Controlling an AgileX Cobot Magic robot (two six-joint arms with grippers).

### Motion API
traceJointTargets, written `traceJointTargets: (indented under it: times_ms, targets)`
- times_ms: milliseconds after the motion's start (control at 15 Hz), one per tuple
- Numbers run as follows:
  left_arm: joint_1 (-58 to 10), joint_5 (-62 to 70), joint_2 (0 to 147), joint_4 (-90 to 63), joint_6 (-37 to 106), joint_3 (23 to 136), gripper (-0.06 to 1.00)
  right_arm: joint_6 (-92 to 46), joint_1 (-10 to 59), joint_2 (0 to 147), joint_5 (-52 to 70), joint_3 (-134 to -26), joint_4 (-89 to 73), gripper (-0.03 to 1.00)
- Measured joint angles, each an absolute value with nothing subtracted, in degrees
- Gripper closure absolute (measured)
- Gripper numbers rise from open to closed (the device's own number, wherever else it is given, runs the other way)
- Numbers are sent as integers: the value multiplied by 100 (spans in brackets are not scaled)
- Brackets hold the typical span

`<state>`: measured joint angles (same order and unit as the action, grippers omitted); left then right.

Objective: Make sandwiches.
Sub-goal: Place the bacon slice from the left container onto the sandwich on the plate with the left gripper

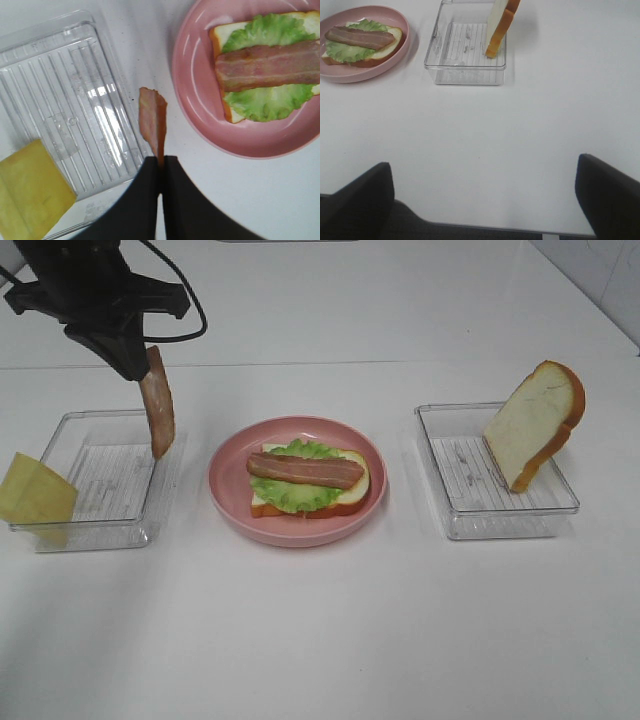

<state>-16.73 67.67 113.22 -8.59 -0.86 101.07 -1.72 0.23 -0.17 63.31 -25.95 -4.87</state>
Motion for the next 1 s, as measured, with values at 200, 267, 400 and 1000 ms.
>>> traceJointTargets:
  times_ms: [200,267,400,1000]
  targets:
    - [-1948,6784,11276,-928,-138,10296,94,-172,23,-17,6331,-2595,-487,3]
    - [-2097,6778,11276,-1003,-160,10399,94,-172,23,-17,6331,-2595,-487,3]
    - [-2389,6732,11282,-1066,-206,10623,94,-172,23,-17,6331,-2595,-487,3]
    - [-3209,6394,12319,-2086,-212,11625,94,-172,23,-17,6331,-2595,-487,3]
